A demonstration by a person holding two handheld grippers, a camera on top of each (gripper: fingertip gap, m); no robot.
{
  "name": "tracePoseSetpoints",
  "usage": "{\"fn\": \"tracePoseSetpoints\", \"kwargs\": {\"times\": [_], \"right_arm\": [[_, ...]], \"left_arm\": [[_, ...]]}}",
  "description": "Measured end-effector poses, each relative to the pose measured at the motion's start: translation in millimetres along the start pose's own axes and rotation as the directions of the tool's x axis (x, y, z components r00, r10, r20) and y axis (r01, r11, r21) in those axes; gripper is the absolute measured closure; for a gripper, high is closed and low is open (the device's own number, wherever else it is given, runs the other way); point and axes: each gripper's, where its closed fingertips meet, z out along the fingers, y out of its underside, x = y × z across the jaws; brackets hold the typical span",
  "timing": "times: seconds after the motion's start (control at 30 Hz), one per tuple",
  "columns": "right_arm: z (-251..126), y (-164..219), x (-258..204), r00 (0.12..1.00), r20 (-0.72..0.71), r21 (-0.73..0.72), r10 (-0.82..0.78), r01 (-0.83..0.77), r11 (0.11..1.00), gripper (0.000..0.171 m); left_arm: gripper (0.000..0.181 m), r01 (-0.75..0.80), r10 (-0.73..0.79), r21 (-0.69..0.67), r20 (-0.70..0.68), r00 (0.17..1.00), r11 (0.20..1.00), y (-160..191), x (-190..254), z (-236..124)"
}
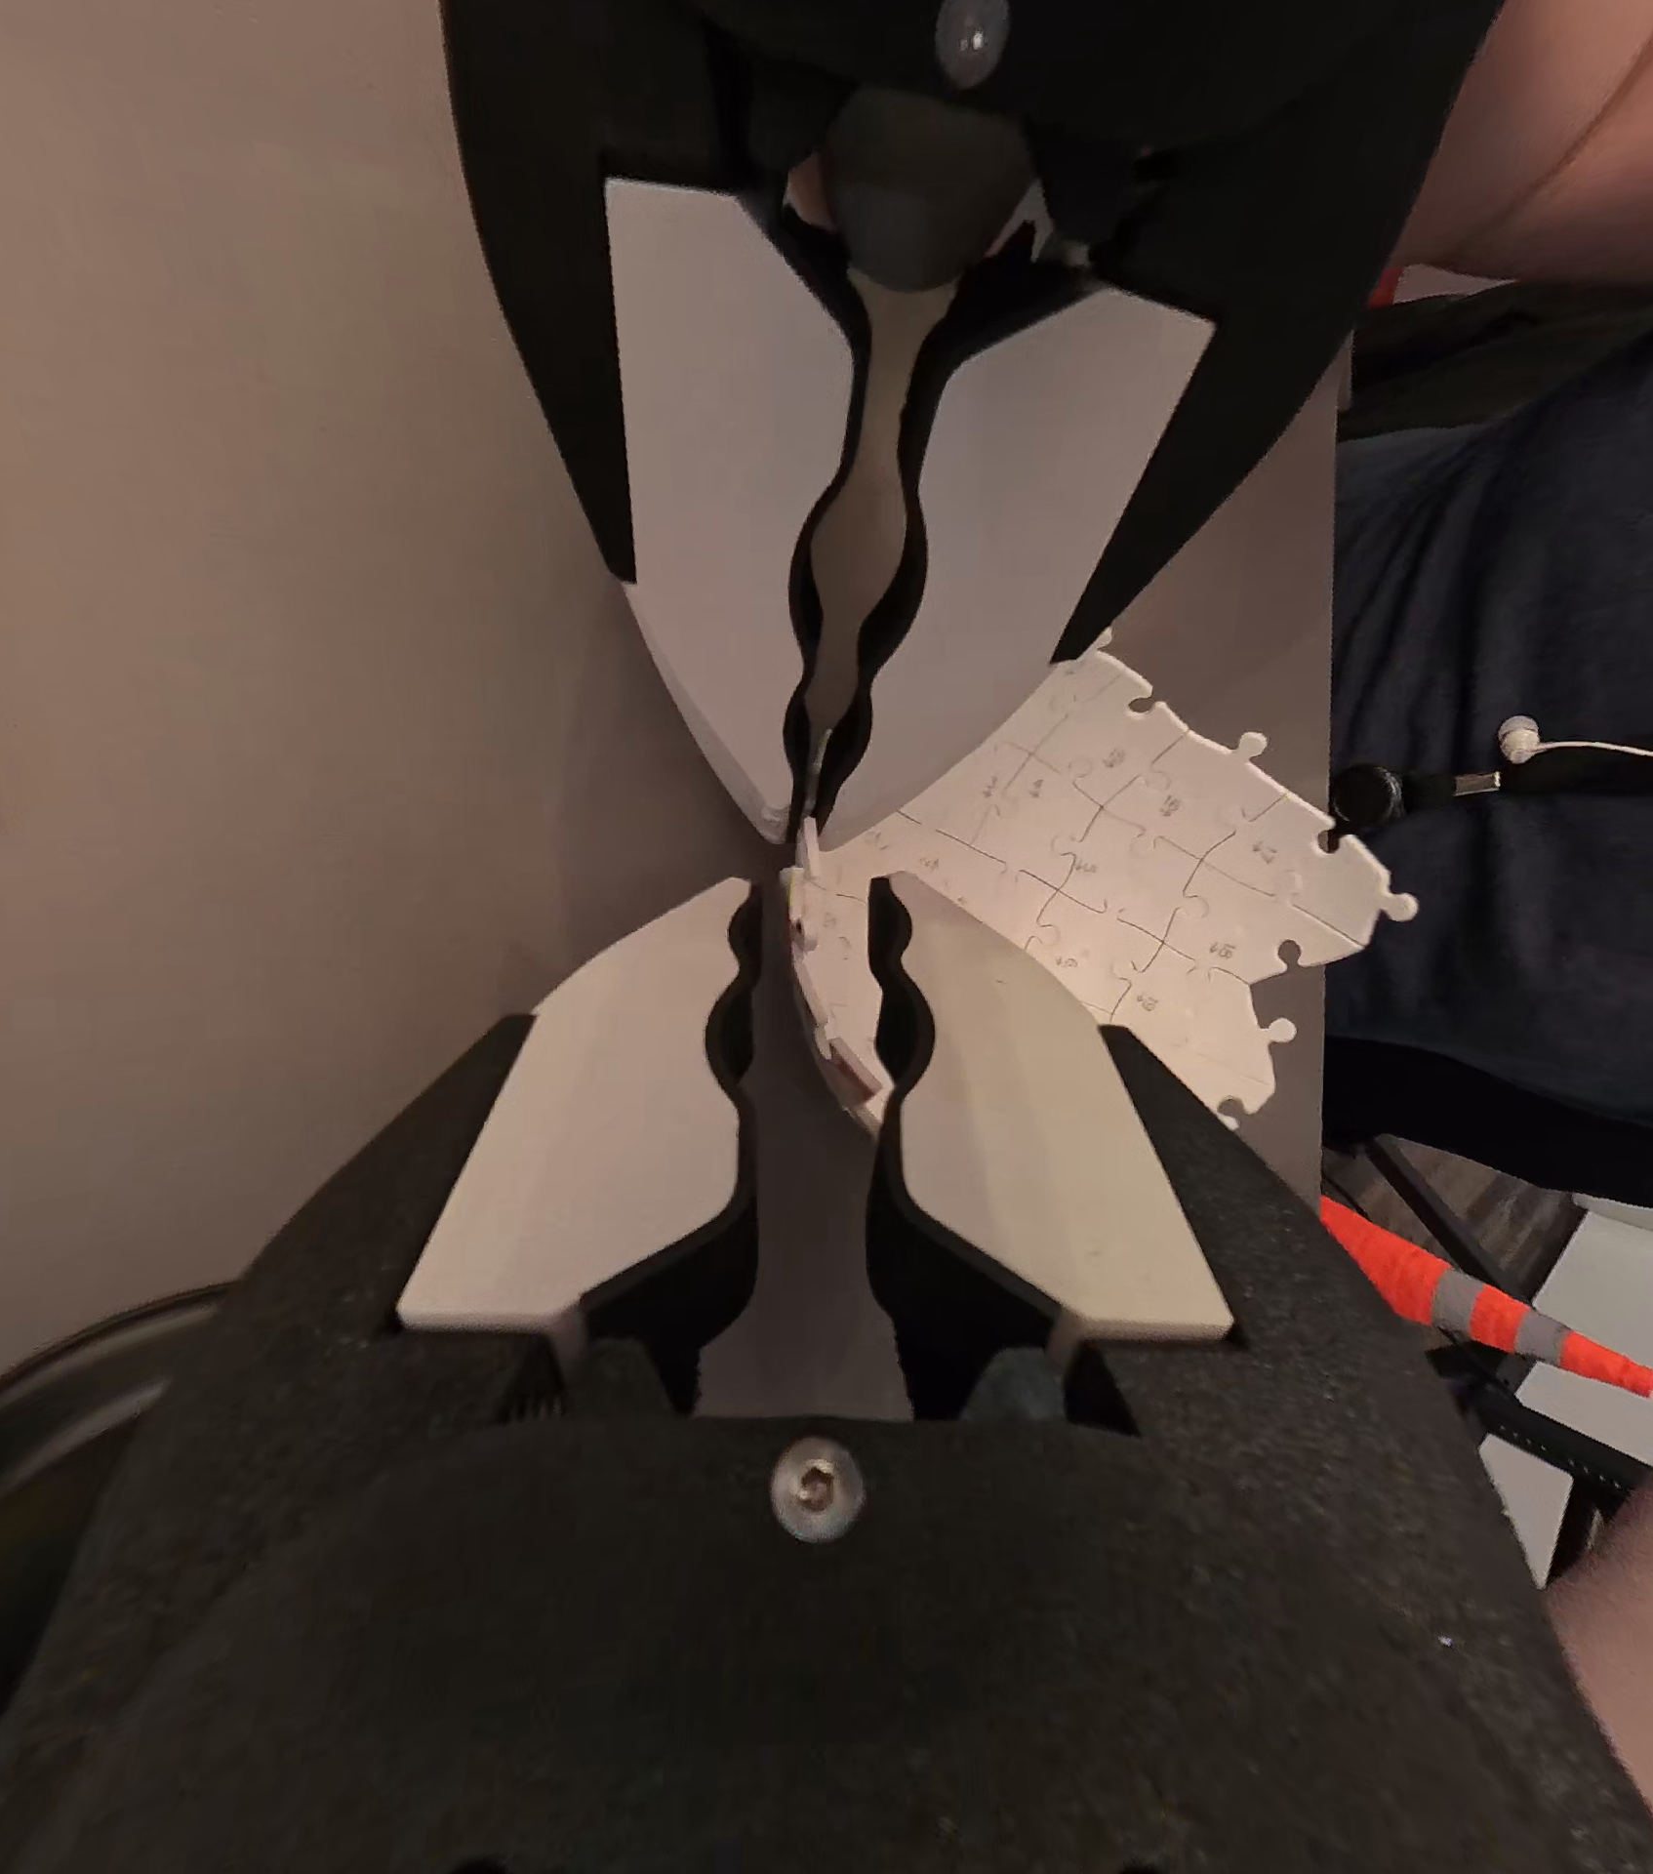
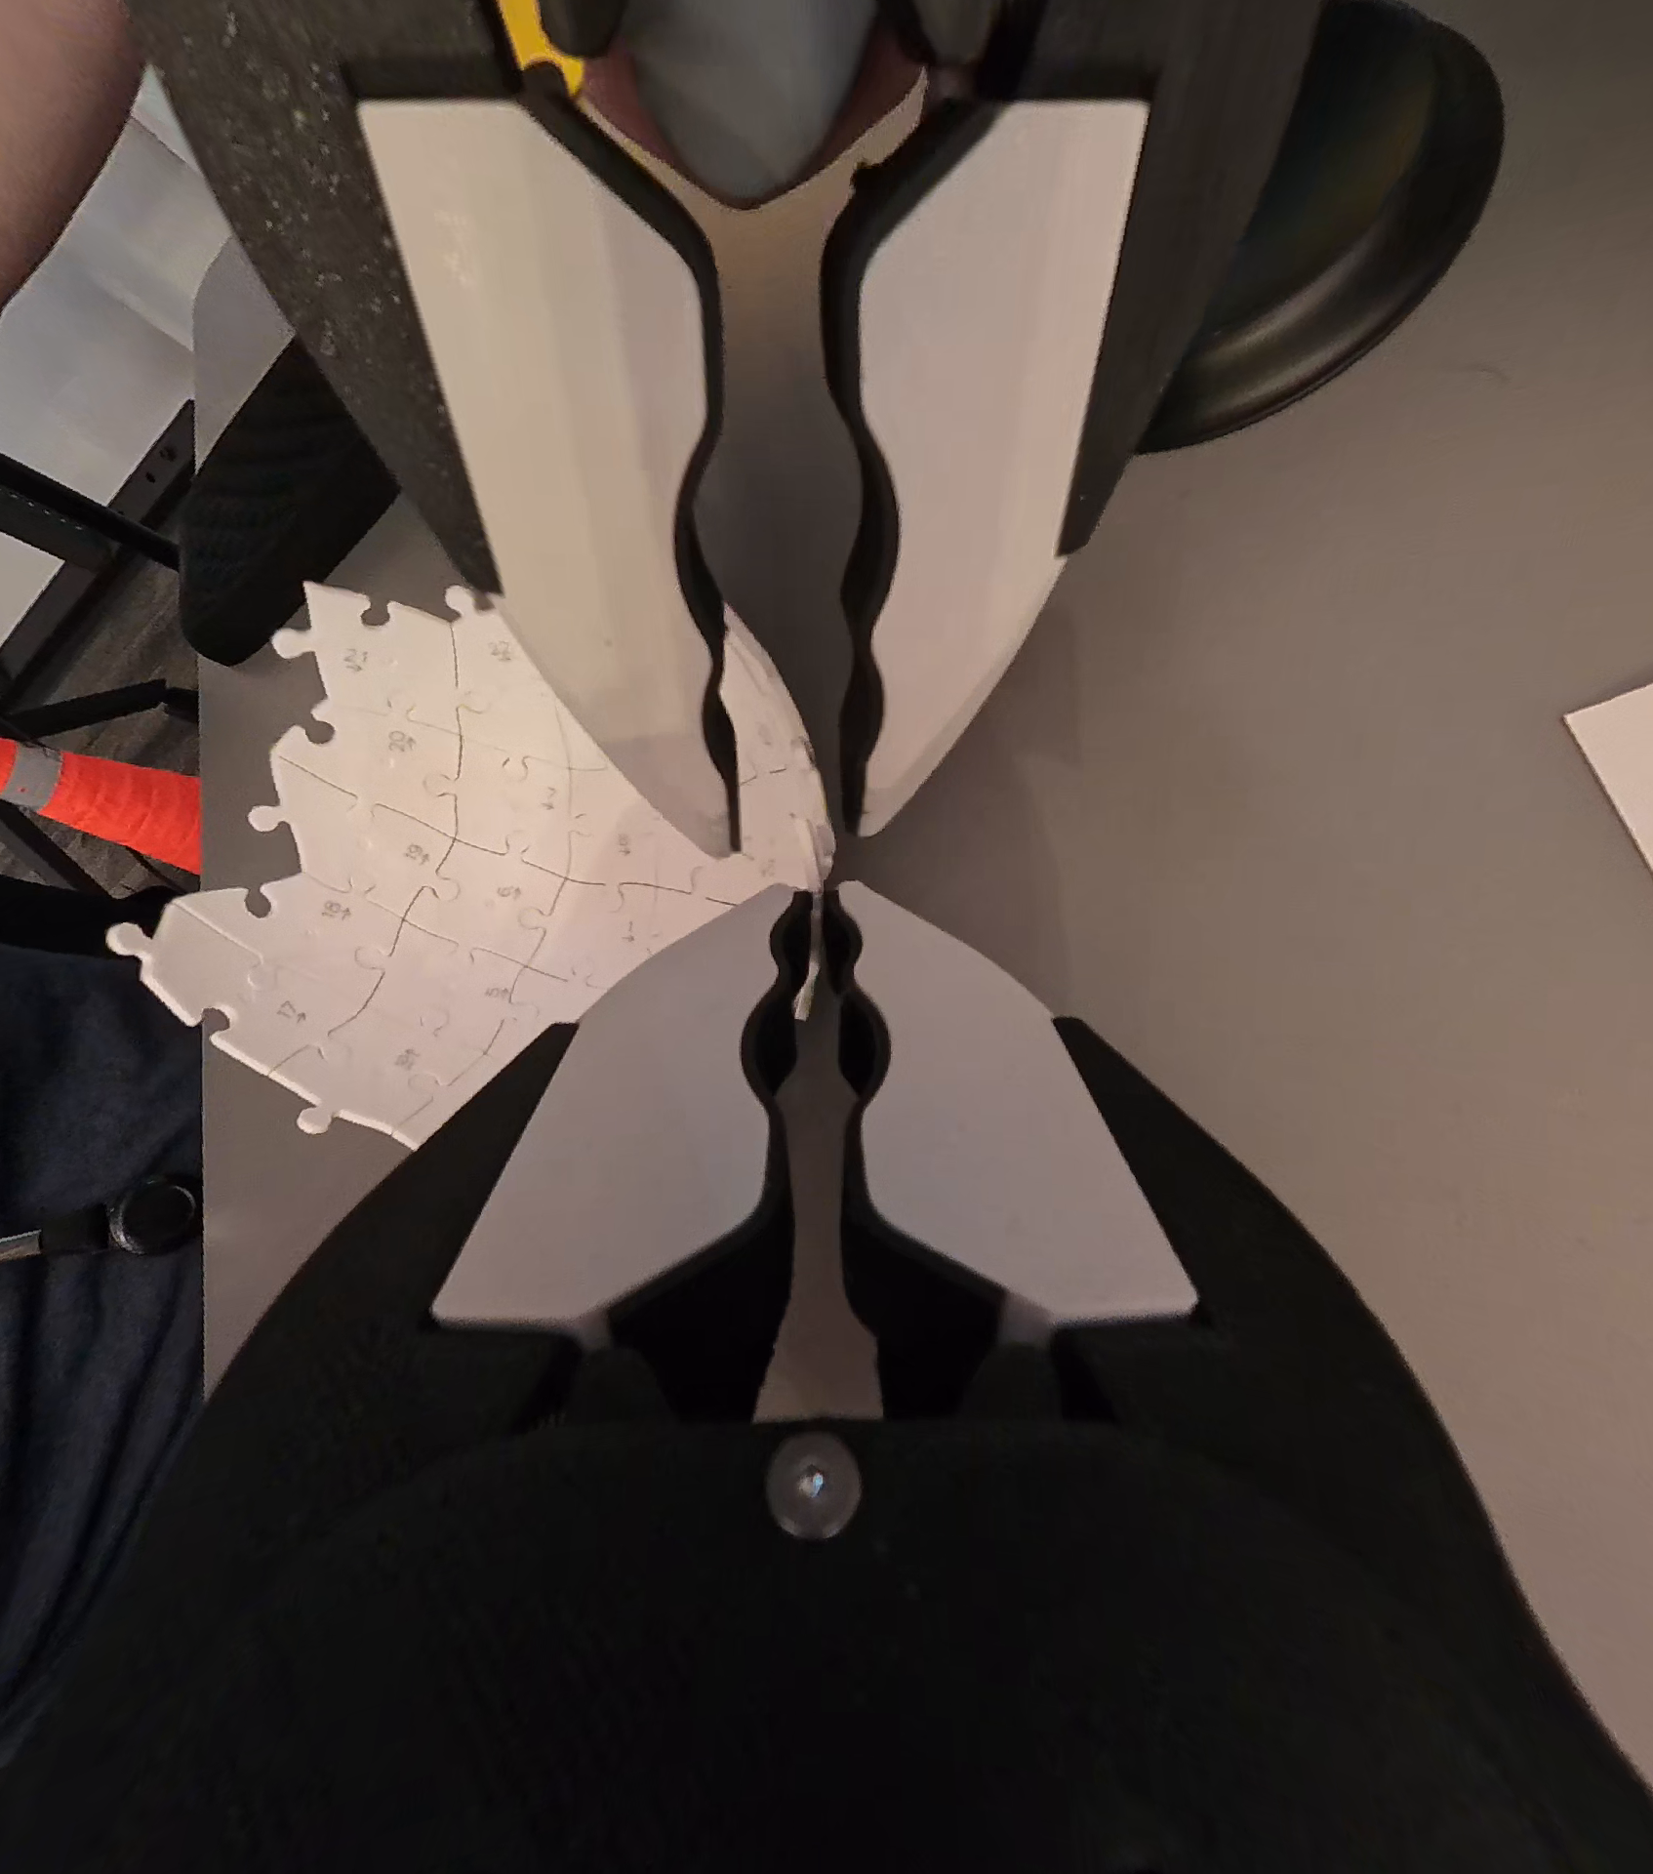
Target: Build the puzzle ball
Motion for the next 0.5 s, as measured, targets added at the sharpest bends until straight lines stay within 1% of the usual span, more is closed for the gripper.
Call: {"fn": "tracePoseSetpoints", "kwargs": {"times": [0.13,0.5], "right_arm": [[-0.3,0.3,-0.9,1.000,0.003,-0.001,0.001,-0.001,1.000,0.168],[-1.8,1.9,1.5,0.997,-0.023,-0.012,0.077,-0.078,0.997,0.168]], "left_arm": [[0.172,-0.002,0.002,0.000,-0.005,1.000,1.000,-0.6,-0.7,0.7],[0.175,0.001,-0.001,0.003,0.006,1.000,1.000,0.1,-4.2,1.4]]}}
